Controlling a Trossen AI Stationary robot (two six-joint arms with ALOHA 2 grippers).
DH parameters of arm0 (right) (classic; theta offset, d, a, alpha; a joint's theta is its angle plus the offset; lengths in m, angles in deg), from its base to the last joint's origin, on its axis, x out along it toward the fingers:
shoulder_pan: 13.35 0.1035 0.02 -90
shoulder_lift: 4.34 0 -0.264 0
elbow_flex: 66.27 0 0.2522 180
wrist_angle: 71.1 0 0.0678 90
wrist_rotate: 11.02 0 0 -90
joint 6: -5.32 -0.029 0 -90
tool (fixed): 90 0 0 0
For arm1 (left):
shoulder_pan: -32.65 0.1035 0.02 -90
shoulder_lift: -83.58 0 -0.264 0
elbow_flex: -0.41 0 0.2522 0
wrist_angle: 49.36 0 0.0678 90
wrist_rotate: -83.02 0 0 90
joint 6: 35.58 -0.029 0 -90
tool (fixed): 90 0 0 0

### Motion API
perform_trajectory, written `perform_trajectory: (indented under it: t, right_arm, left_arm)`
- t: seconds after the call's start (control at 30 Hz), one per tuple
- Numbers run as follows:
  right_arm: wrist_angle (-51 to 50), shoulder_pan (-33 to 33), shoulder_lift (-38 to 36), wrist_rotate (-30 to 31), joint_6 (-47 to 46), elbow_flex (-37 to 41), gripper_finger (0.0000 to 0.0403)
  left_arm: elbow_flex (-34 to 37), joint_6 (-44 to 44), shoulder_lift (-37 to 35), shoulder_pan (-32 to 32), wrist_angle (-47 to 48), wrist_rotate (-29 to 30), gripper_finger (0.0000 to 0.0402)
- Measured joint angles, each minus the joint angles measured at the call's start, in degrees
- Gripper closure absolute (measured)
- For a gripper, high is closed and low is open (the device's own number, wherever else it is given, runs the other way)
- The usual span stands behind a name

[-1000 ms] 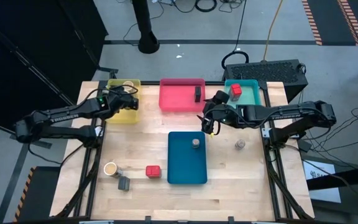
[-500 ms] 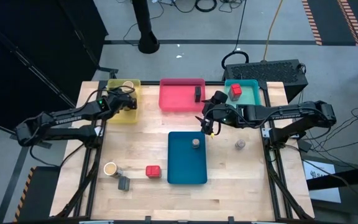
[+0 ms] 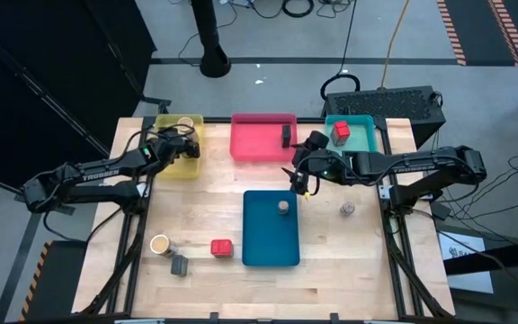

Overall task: Sort spices by type
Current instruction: Put the right gold seasoning bottle into the yellow bin, then put the black seasoning can into the red bin

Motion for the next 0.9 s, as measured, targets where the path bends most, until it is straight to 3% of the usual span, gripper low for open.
perform_trajectory:
  t: [0.17, 0.9]
  right_arm:
    - [0.6, 0.0, 0.0, 0.0, 0.2, 0.0, 0.0074]
    - [0.5, 0.0, 0.0, 0.0, 0.0, 0.0, 0.0074]
  left_arm:
    - [0.0, -0.4, 0.0, 0.0, 0.4, -0.1, 0.0100]
    - [-1.3, -4.7, -3.0, 0.0, 0.5, 0.4, 0.0092]
